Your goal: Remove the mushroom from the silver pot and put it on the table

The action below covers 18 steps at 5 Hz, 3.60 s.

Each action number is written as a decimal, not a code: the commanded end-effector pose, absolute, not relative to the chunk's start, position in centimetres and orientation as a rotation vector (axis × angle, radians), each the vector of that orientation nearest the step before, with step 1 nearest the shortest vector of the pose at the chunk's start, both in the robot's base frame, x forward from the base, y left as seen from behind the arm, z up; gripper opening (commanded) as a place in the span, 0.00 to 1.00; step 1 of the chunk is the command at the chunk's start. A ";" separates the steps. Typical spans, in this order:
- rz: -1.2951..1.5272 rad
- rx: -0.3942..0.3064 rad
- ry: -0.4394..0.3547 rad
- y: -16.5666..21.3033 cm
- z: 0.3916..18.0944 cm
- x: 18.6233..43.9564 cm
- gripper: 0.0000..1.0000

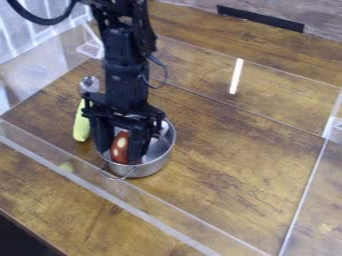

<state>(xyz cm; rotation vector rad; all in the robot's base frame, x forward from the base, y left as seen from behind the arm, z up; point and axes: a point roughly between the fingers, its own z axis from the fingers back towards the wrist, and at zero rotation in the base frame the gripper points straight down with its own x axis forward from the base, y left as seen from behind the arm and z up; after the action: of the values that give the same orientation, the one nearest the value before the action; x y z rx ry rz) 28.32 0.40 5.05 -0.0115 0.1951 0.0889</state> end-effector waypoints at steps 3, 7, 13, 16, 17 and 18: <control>0.074 -0.020 0.103 -0.1 8.0 28.8 0.00; 0.047 -0.015 0.080 2.2 7.3 30.6 0.00; 0.177 0.004 0.046 3.2 7.7 31.7 0.00; -0.008 -0.012 -0.028 0.4 11.3 33.5 0.00; -0.072 -0.022 -0.074 -1.8 13.8 34.3 0.00; -0.174 -0.039 -0.101 -5.2 15.1 35.3 0.00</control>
<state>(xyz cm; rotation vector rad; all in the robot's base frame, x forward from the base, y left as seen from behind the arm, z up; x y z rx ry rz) 34.95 -4.86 12.71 -0.0352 -0.0264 -0.1663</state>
